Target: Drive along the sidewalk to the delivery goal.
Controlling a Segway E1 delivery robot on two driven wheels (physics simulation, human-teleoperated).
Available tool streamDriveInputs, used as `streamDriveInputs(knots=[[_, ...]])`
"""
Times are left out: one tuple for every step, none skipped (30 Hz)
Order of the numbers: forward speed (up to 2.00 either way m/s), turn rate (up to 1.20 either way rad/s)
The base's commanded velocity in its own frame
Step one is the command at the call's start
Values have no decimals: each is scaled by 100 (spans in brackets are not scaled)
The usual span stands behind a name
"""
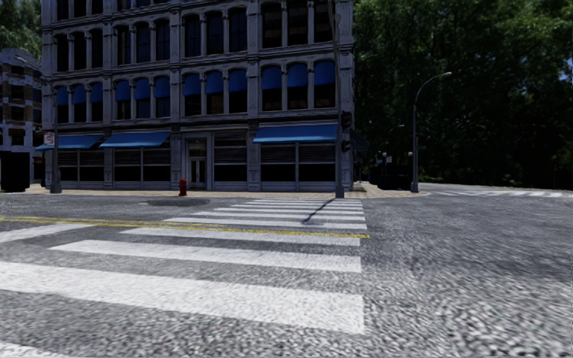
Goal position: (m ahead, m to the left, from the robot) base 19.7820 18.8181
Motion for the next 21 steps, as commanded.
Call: streamDriveInputs(knots=[[82, 0], [82, 0], [82, 0], [82, 0], [82, 0], [83, 0], [86, 0], [90, 0], [94, 0], [96, 0], [97, 0], [97, 0], [98, 0], [98, 0], [100, 0], [104, 0], [115, 0], [200, 0], [200, 0], [200, 0], [200, 0]])
